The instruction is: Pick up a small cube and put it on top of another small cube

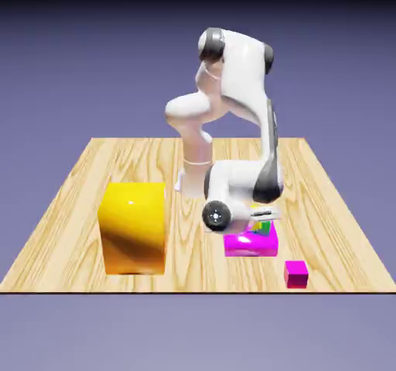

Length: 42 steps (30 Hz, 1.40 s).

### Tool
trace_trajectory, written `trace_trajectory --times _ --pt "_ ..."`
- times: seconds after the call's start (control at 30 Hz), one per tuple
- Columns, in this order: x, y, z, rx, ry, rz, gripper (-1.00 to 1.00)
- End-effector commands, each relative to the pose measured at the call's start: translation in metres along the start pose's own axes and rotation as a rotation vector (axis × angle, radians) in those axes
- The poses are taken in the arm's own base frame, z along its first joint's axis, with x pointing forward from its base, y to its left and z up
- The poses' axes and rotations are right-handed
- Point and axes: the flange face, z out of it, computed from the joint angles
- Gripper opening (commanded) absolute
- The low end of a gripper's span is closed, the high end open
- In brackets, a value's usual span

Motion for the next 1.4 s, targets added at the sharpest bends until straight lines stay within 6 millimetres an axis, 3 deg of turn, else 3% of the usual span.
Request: trace_trajectory --times 0.0,0.13,0.33,0.7,0.87,1.1,1.17,1.3,1.33,1.37 --pt "-0.006 -0.002 0.001 0.016 -0.021 -0.011 -1.0" --pt "-0.023 -0.009 0.007 0.068 -0.082 -0.048 -1.0" --pt "-0.006 -0.001 0.018 0.054 -0.039 -0.033 -1.0" --pt "-0.01 0.023 0.012 -0.035 0.216 -0.026 -1.0" --pt "-0.03 0.031 0.008 -0.105 0.37 -0.029 -1.0" --pt "-0.082 0.034 0.014 -0.218 0.604 -0.064 -1.0" --pt "-0.081 0.038 0.013 -0.243 0.63 -0.04 -1.0" --pt "-0.035 0.043 0.061 -0.243 0.632 -0.039 -1.0" --pt "-0.035 0.043 0.061 -0.243 0.632 -0.039 1.0" --pt "-0.035 0.043 0.061 -0.243 0.632 -0.039 1.0"
